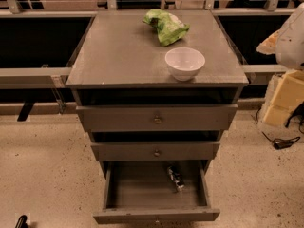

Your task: Pick redbull can from bottom drawer and place on counter

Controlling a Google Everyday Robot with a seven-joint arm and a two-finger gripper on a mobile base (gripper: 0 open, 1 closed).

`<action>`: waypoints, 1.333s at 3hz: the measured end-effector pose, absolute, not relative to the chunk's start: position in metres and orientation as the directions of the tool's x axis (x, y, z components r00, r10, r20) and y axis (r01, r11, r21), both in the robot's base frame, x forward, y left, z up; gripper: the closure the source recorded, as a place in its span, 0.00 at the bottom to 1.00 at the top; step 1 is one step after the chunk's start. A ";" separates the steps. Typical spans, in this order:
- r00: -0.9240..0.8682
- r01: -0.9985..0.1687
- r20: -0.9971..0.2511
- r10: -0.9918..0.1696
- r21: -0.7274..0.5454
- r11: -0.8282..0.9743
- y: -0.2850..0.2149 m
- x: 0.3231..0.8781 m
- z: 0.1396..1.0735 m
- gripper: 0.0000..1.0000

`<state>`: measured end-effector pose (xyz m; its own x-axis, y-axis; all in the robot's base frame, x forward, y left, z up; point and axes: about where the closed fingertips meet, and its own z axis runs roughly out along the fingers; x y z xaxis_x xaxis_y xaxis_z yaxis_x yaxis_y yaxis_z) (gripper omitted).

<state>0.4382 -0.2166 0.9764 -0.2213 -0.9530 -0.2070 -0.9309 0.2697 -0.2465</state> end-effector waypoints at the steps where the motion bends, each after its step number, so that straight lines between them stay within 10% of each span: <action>1: -0.221 -0.931 -0.207 -0.953 -0.247 0.270 -0.217 0.438 0.976 0.00; 4: -0.199 -0.977 -0.388 -0.900 0.008 0.213 -0.133 0.431 0.788 0.00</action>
Offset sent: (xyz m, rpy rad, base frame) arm 0.0248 0.0590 -0.1693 0.2568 0.2591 0.0985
